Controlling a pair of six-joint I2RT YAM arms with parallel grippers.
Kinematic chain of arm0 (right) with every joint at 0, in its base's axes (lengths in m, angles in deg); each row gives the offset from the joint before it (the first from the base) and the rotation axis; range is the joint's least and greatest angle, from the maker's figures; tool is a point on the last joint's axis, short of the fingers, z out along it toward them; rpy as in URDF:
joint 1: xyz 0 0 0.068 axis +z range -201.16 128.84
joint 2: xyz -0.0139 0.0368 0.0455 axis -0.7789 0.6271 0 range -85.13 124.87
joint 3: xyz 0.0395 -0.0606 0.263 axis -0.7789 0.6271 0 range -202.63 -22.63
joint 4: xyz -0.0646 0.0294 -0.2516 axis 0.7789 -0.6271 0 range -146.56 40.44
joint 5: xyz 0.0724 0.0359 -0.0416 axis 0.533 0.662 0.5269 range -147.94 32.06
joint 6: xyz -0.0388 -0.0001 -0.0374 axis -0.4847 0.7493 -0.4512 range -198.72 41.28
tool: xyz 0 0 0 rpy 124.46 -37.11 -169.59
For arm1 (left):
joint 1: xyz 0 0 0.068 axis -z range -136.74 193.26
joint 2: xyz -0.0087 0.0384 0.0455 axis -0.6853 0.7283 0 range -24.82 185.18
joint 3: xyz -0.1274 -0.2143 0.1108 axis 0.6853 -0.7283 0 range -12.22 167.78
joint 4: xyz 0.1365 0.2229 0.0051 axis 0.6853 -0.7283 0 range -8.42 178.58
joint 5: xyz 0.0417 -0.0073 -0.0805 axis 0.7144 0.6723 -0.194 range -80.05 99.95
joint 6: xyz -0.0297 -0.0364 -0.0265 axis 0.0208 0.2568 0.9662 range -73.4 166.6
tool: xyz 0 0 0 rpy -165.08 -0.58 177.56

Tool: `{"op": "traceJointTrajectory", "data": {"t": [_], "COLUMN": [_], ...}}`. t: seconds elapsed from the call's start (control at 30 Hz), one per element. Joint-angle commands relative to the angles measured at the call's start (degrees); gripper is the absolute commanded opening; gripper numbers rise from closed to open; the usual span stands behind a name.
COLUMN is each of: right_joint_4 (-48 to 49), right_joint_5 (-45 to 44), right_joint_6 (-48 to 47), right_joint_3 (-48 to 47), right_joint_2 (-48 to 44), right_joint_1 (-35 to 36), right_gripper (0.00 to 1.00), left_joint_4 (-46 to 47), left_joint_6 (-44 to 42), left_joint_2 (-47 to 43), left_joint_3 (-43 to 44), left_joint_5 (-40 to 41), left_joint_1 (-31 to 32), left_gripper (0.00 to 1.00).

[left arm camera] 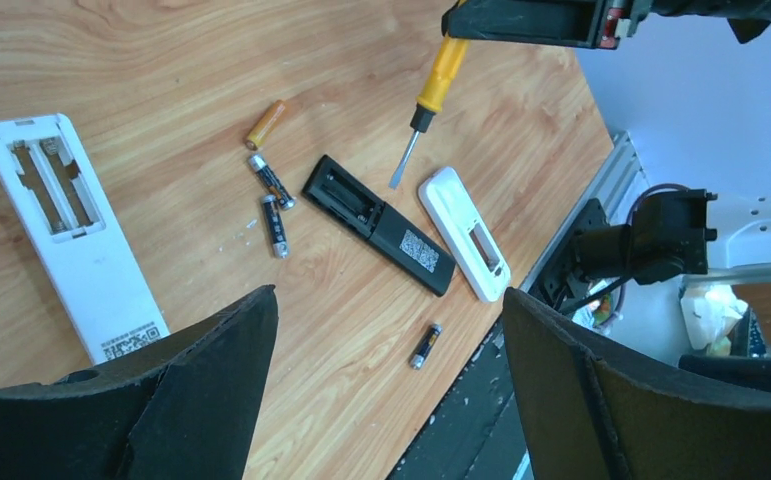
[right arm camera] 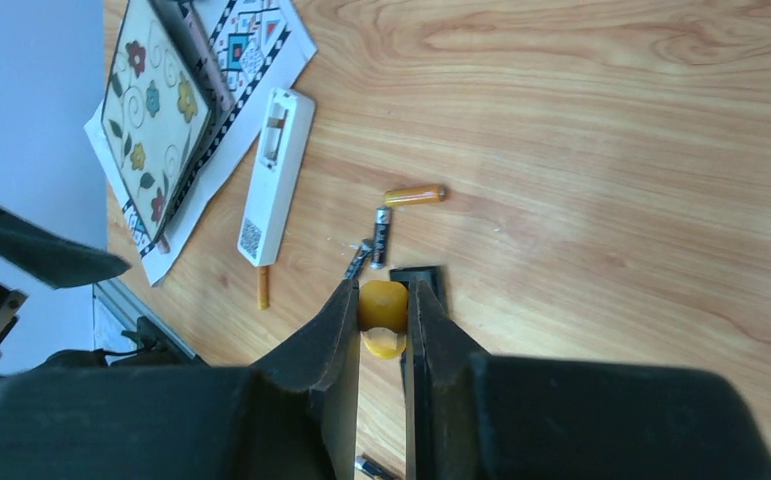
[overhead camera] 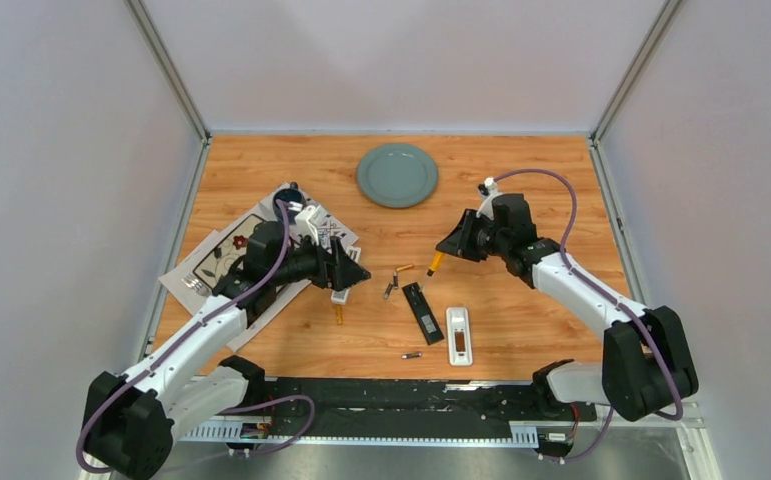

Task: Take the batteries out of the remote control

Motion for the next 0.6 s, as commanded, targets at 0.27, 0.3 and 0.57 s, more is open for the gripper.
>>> {"op": "traceJointTrajectory", "data": {"t": [0.27, 0.3, 0.57], "right_joint_4": [-16.6, -16.7, -17.8], "right_joint_5": [3.2, 4.0, 2.1], "right_joint_6": [-13.7, -13.8, -13.2], "right_joint_3": [-8.9, -9.1, -10.5], "right_joint_2": [10.1, 10.9, 14.2], "right_joint_1": [-4.4, -4.4, -4.4], "right_gripper": [0.08, 0.11, 0.44], "left_joint_4": [-18.4, -18.4, -16.3], "left_joint_6": [-16.0, -15.9, -14.1], "left_joint_2": [-2.7, -2.6, -1.8], "left_joint_3": [7.5, 7.5, 6.4], "left_joint_5": [6.9, 6.9, 7.4], "left_joint_1": [-0.2, -0.2, -0.2], "left_gripper": [0.89, 0.89, 0.90]}}
